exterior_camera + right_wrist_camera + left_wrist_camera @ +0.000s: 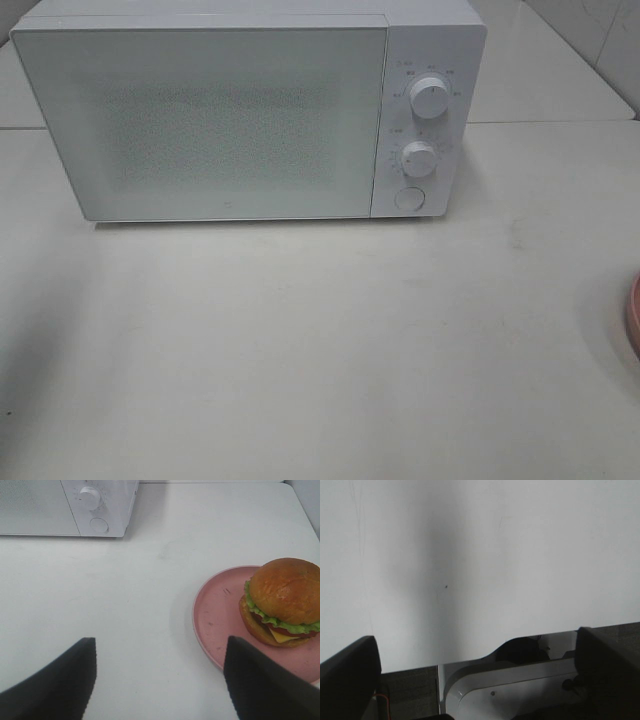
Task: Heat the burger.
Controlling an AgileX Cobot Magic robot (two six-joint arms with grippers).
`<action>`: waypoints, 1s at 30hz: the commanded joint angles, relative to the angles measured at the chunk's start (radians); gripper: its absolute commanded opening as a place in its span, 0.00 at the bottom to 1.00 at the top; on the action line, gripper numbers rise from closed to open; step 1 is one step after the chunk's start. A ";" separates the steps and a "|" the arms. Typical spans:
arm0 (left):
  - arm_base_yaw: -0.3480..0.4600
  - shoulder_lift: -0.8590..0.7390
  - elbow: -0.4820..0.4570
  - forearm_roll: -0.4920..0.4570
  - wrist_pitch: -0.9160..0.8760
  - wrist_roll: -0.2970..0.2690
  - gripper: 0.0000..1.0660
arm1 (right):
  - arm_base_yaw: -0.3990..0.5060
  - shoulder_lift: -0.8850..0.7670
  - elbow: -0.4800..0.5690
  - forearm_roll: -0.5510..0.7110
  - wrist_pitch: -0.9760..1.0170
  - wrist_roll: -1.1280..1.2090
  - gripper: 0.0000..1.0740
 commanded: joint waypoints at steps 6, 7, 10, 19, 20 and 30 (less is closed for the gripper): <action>0.007 -0.253 0.231 0.051 -0.070 0.007 0.92 | -0.004 -0.025 -0.001 0.001 -0.008 -0.012 0.66; 0.007 -0.286 0.250 0.052 -0.086 0.007 0.92 | -0.004 -0.025 -0.001 0.001 -0.008 -0.012 0.66; 0.007 -0.380 0.304 0.056 -0.128 0.007 0.92 | -0.004 -0.025 -0.001 0.001 -0.008 -0.012 0.66; 0.007 -0.715 0.456 0.071 -0.172 0.003 0.92 | -0.004 -0.025 -0.001 0.001 -0.008 -0.012 0.66; 0.007 -0.715 0.456 0.071 -0.172 0.003 0.92 | -0.004 -0.025 -0.001 0.001 -0.008 -0.012 0.66; 0.007 -1.139 0.455 0.073 -0.173 0.002 0.92 | -0.004 -0.025 -0.001 0.001 -0.008 -0.012 0.66</action>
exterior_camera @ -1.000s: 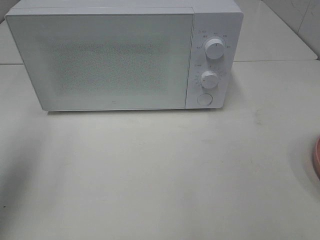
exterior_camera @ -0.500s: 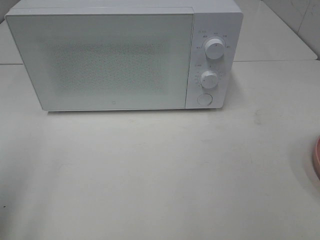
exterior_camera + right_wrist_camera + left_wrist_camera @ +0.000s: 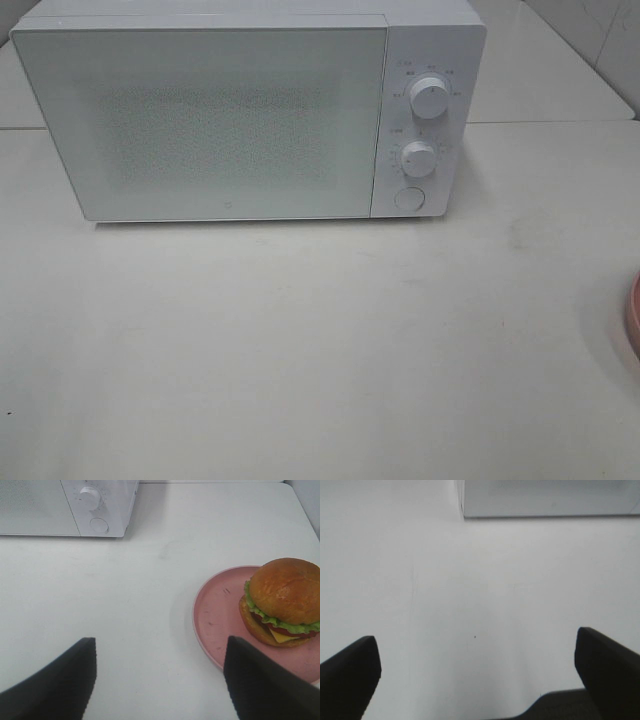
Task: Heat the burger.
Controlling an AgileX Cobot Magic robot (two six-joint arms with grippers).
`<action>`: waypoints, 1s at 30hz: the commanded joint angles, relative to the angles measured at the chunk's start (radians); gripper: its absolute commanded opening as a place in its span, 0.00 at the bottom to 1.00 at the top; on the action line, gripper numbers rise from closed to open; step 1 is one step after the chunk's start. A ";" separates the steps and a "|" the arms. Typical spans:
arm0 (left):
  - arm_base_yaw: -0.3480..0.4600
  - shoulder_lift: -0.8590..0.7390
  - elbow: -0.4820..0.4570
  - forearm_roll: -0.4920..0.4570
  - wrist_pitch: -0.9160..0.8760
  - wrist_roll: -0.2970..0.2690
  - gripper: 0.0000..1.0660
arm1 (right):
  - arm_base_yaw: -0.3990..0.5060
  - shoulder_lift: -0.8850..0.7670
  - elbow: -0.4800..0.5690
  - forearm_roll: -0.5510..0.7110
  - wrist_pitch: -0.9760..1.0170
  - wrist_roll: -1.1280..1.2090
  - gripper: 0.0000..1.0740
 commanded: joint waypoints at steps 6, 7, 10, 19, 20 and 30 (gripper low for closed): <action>0.004 -0.140 0.005 -0.005 -0.011 -0.001 0.92 | -0.004 -0.022 -0.001 0.000 -0.008 -0.013 0.66; 0.004 -0.143 0.005 -0.005 -0.011 0.000 0.92 | -0.004 -0.016 -0.001 0.000 -0.008 -0.013 0.66; 0.004 -0.155 0.005 -0.006 -0.011 0.000 0.92 | -0.004 -0.016 -0.001 0.000 -0.008 -0.013 0.66; 0.004 -0.153 0.005 -0.005 -0.011 0.000 0.92 | -0.004 -0.017 -0.001 0.000 -0.008 -0.012 0.66; 0.004 -0.153 0.005 -0.005 -0.011 0.000 0.92 | -0.004 -0.017 -0.001 0.000 -0.008 -0.012 0.66; 0.004 -0.153 0.005 -0.005 -0.011 0.000 0.92 | -0.004 -0.017 -0.001 0.000 -0.008 -0.012 0.66</action>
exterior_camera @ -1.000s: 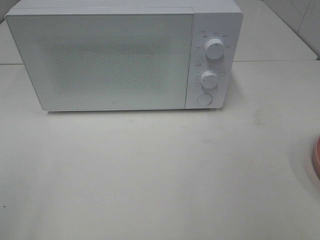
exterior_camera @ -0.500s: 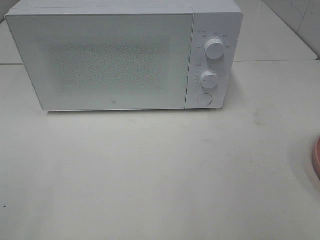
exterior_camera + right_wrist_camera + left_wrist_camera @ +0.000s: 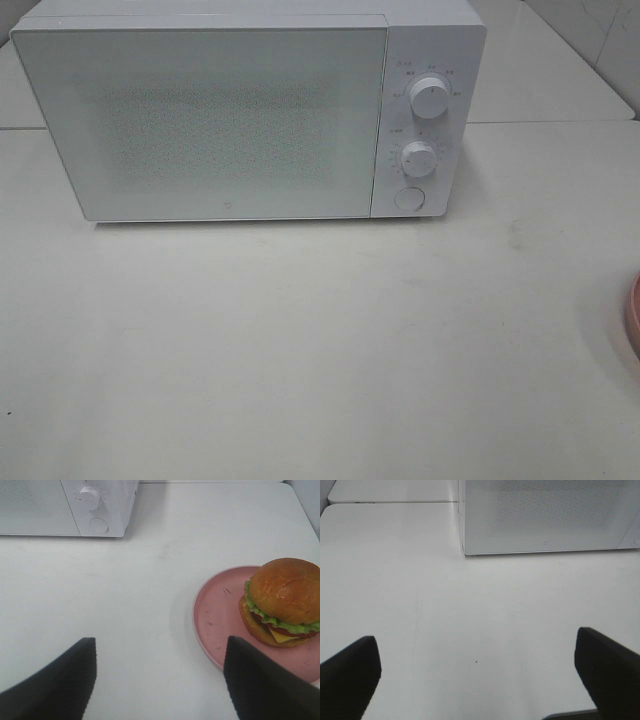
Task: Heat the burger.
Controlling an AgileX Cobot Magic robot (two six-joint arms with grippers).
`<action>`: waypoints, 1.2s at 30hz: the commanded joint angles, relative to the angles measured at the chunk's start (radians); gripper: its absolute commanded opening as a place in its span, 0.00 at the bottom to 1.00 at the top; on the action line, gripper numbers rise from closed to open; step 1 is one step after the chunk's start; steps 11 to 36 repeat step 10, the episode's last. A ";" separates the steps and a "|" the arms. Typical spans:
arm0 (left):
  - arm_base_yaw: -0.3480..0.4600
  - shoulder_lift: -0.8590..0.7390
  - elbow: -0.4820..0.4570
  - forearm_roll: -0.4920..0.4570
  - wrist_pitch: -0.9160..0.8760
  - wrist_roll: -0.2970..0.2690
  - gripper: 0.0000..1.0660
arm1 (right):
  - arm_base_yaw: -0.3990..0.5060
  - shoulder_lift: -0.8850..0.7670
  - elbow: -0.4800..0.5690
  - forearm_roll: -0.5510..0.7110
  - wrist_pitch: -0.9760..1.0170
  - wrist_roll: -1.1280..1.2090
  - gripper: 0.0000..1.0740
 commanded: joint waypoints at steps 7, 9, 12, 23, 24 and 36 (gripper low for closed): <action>0.004 -0.022 0.003 -0.005 -0.013 0.000 0.92 | -0.004 -0.017 -0.001 0.000 -0.008 -0.012 0.66; 0.004 -0.022 0.003 -0.005 -0.013 0.000 0.92 | -0.004 -0.017 -0.001 0.000 -0.008 -0.012 0.66; 0.004 -0.022 0.003 -0.005 -0.013 0.000 0.92 | -0.004 -0.017 -0.001 0.000 -0.008 -0.012 0.66; 0.004 -0.022 0.003 -0.005 -0.013 0.000 0.92 | -0.004 -0.017 -0.001 0.000 -0.008 -0.012 0.66; 0.004 -0.022 0.003 -0.005 -0.013 0.000 0.92 | -0.004 -0.017 -0.001 0.000 -0.008 -0.012 0.66; 0.004 -0.022 0.003 -0.005 -0.013 0.000 0.92 | -0.004 -0.017 -0.001 0.000 -0.008 -0.012 0.66</action>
